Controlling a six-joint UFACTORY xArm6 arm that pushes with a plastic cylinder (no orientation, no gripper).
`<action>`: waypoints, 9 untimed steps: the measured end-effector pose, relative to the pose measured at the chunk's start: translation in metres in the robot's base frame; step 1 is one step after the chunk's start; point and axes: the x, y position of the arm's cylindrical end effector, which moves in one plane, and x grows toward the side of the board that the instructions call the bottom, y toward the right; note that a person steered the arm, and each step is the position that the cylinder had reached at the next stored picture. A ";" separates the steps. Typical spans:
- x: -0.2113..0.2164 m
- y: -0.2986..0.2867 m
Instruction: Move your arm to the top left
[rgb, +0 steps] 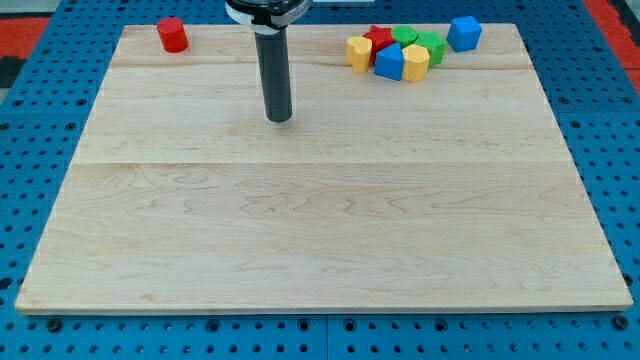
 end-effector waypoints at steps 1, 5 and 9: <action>0.000 -0.002; -0.032 -0.007; -0.102 -0.072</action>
